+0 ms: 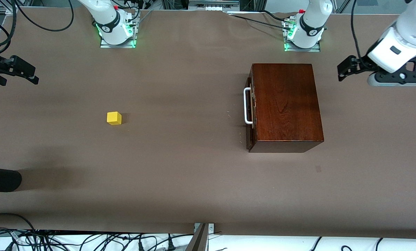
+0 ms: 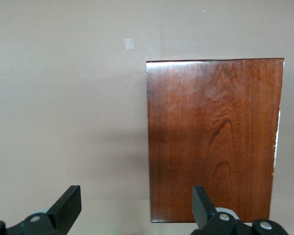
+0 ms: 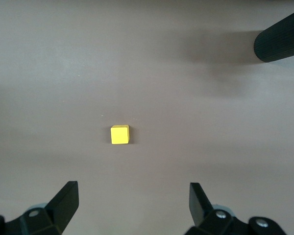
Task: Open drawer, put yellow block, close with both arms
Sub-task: 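Move the left gripper to the white drawer handle and grasp it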
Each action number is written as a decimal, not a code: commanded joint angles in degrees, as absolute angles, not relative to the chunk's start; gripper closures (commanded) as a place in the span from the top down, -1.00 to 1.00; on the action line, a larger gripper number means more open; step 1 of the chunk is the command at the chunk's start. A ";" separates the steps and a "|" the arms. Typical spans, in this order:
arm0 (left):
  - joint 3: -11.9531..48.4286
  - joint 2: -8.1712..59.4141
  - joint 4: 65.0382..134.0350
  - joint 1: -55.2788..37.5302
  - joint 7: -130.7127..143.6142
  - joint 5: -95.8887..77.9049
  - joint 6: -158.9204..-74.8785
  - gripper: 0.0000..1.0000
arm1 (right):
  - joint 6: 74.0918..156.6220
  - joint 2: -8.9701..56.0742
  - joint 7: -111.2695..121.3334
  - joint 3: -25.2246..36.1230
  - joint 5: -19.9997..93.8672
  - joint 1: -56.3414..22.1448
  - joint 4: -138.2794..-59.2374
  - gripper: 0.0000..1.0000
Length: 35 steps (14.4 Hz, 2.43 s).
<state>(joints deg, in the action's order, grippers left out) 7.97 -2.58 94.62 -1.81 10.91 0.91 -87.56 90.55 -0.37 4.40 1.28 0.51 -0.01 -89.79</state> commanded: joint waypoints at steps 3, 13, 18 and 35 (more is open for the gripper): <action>14.22 -0.54 95.27 -2.72 20.81 -0.53 -90.16 1.00 | 90.35 -0.18 4.57 1.14 0.88 0.09 -89.12 1.00; 16.00 16.24 95.10 -19.50 40.85 -0.27 -106.69 1.00 | 90.44 0.18 4.57 1.14 0.88 -0.09 -89.21 1.00; 15.65 21.96 95.01 -25.39 43.67 4.56 -109.34 1.00 | 90.44 0.26 4.57 1.05 0.79 -0.09 -89.30 1.00; 13.89 27.95 95.89 -31.38 52.03 15.82 -111.53 1.00 | 90.35 0.35 4.40 1.05 0.88 -0.09 -89.38 1.00</action>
